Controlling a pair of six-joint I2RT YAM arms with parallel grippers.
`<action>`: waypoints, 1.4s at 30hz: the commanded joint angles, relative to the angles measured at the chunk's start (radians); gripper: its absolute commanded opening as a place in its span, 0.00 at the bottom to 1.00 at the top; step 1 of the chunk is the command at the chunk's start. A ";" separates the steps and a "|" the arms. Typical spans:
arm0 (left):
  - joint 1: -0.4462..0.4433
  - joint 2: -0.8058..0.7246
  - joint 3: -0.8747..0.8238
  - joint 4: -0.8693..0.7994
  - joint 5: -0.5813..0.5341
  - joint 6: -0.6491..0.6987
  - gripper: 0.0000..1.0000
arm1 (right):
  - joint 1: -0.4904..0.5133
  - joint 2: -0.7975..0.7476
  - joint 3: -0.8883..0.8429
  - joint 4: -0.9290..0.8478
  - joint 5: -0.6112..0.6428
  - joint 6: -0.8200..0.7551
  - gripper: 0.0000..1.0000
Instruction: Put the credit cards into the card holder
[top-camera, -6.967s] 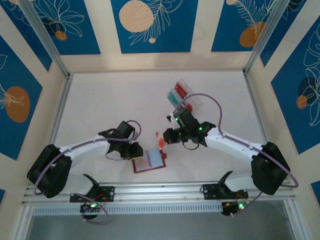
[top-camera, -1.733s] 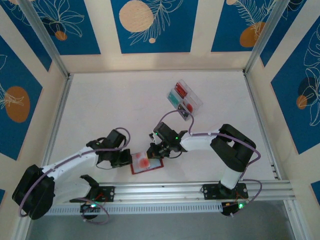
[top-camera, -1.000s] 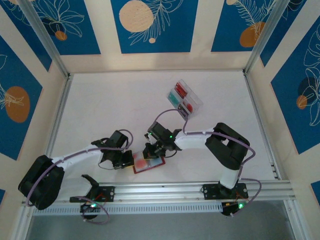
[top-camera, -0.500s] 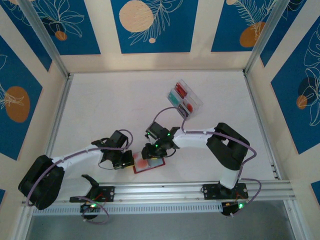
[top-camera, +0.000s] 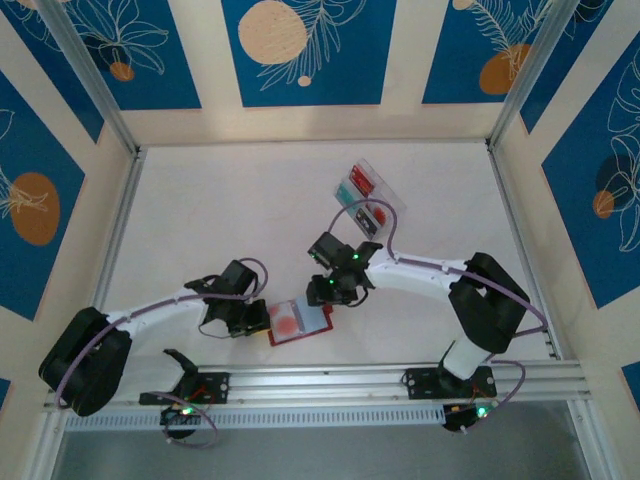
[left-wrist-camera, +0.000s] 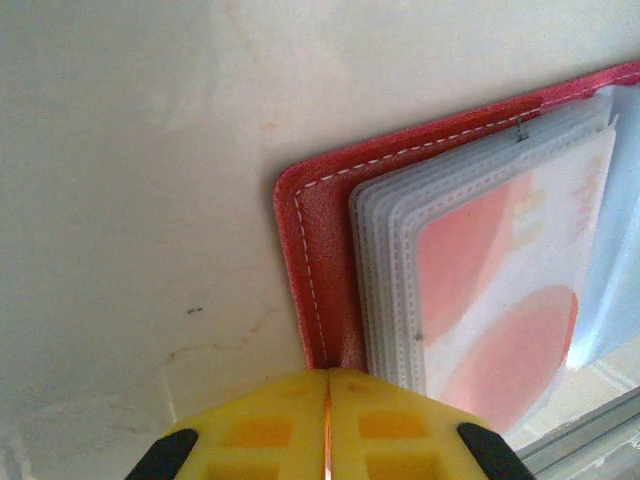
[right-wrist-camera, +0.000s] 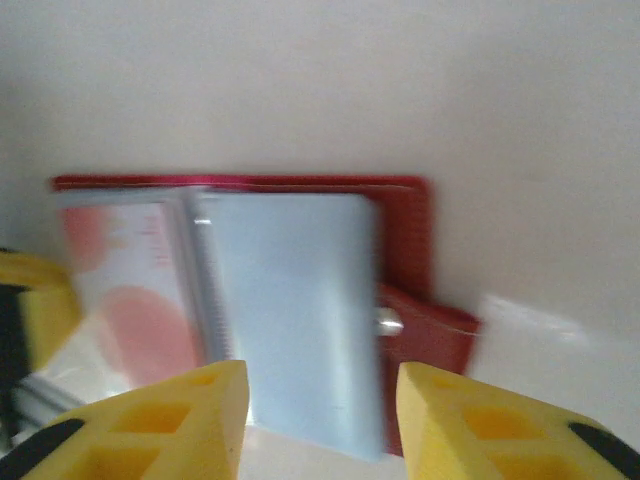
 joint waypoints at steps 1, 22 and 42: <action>-0.007 0.034 -0.020 0.032 -0.038 -0.002 0.08 | -0.006 -0.010 -0.020 -0.100 0.059 -0.016 0.46; -0.007 0.031 -0.018 0.022 -0.044 -0.004 0.08 | 0.051 0.149 0.031 -0.126 0.289 -0.028 0.53; -0.004 0.005 -0.029 -0.002 -0.056 -0.008 0.08 | 0.004 0.094 -0.006 -0.112 0.371 0.083 0.30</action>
